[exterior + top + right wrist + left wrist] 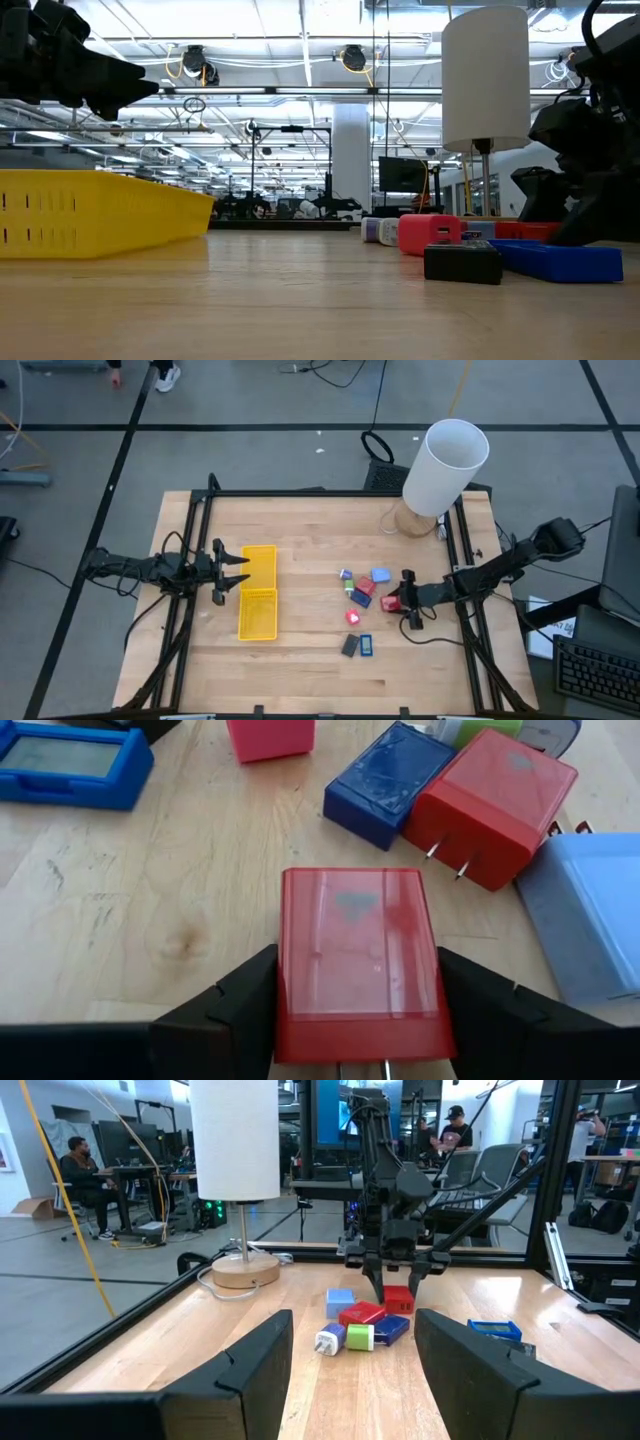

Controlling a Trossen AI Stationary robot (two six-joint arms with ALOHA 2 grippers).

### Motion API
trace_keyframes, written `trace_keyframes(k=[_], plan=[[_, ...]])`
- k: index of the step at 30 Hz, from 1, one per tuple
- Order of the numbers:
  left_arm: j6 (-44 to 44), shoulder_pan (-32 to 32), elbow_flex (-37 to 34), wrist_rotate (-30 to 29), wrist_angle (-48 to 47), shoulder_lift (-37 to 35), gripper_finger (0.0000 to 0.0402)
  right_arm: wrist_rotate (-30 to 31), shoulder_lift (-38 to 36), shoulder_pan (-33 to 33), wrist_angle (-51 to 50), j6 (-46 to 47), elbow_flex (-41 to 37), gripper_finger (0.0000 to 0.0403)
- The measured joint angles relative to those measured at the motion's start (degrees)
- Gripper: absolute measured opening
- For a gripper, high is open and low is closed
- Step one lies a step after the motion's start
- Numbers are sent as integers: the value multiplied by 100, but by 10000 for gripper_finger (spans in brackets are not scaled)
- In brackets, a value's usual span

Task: Pick & Place Office items
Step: Put the bottom red charger adapter into the top yellow bin

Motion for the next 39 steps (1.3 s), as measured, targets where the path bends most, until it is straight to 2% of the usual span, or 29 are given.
trace_keyframes(k=[14,16,39], plan=[[2,-2,0,0,0,-2,214,4,-627,0,45,-1,-5,211],[1,-1,0,0,0,-1,214,-139,-673,0,49,14,-3,212],[0,-2,0,0,0,0,214,-448,-692,13,772,2,8,211]])
